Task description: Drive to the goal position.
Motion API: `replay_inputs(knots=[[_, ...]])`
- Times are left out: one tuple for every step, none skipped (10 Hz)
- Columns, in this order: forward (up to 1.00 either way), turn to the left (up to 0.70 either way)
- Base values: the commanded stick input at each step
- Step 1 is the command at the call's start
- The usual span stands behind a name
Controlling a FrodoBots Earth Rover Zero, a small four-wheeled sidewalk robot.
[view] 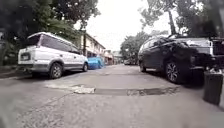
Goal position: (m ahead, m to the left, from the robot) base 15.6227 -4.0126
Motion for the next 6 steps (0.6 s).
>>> replay_inputs(knots=[[1.0,0.0],[1.0,0.0],[1.0,0.0],[1.0,0.0],[1.0,0.0],[1.0,0.0]])
